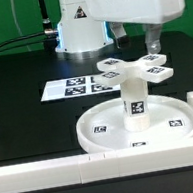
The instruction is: Assemble round table
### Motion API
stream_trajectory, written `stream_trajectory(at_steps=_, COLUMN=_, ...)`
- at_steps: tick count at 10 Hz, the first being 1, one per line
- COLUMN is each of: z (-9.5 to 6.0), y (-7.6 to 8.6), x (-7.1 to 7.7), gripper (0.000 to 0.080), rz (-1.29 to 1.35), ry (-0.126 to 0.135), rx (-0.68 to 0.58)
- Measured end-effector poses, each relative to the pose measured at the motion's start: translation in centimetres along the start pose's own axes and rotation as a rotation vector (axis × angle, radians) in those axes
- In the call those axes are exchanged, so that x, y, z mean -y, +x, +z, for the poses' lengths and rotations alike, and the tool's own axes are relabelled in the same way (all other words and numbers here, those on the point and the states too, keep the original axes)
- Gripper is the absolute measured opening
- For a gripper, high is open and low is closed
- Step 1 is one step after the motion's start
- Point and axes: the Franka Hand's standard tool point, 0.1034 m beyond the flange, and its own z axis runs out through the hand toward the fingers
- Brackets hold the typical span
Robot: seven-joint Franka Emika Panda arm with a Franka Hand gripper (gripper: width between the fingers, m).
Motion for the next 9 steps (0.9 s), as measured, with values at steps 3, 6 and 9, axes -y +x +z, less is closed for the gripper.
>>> stream_trajectory(at_steps=3, z=0.04, y=-0.01, x=0.0, gripper=0.0649, rz=-0.202, ry=-0.001, rx=-0.001)
stream_trajectory(at_steps=6, z=0.26, y=0.02, x=-0.17, gripper=0.0649, rz=-0.568, ry=-0.026, rx=-0.011)
stream_trajectory(at_steps=9, z=0.29, y=0.36, x=-0.51, gripper=0.0649, rz=-0.923, ry=-0.037, rx=-0.011)
